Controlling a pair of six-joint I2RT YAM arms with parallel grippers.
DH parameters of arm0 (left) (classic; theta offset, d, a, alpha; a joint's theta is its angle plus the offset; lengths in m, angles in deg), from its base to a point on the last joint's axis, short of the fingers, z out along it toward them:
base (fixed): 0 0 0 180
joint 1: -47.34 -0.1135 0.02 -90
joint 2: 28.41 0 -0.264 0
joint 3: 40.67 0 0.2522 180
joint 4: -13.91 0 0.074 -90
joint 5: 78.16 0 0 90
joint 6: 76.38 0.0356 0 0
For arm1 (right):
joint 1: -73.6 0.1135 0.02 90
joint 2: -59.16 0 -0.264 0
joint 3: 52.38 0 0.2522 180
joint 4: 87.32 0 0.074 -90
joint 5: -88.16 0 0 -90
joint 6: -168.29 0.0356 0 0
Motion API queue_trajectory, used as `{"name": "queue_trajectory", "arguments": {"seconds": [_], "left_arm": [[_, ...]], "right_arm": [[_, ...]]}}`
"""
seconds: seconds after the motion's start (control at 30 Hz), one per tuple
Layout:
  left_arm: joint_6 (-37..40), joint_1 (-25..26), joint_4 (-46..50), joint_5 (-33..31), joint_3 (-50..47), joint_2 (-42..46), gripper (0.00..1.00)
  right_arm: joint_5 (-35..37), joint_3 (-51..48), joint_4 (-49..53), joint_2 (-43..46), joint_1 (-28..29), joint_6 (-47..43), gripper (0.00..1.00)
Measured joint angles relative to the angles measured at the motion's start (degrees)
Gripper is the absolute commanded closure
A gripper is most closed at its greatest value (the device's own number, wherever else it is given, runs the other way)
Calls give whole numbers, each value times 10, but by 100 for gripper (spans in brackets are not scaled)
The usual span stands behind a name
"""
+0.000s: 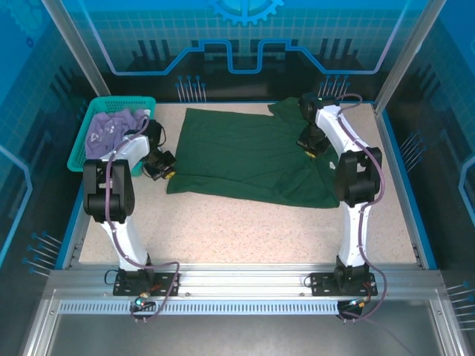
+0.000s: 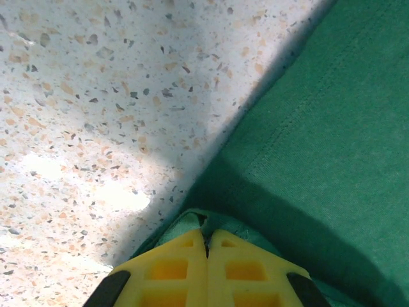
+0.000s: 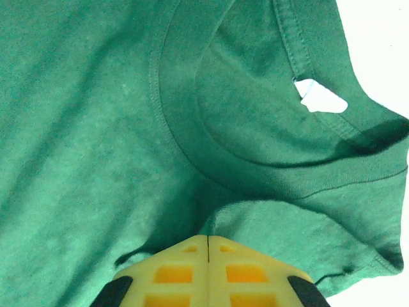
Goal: Fold and stack the t-shirts
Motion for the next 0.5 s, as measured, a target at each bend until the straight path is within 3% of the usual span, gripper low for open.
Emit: {"name": "queue_trajectory", "arguments": {"seconds": [0.23, 0.33, 0.4, 0.47, 0.5], "left_arm": [[2, -5, 8, -3, 1, 0, 95], [2, -10, 10, 8, 11, -2, 84], [4, -11, 10, 18, 23, -6, 68], [6, -11, 10, 23, 41, -12, 48], [5, -12, 9, 23, 48, -12, 39]], "right_arm": [[2, 38, 16, -38, -17, -7, 100], [0, 64, 21, -54, -24, -16, 100], [-5, 75, 21, -58, -26, -22, 79], [-15, 83, 21, -59, -30, -29, 50], [-19, 86, 22, -59, -31, -32, 44]]}}
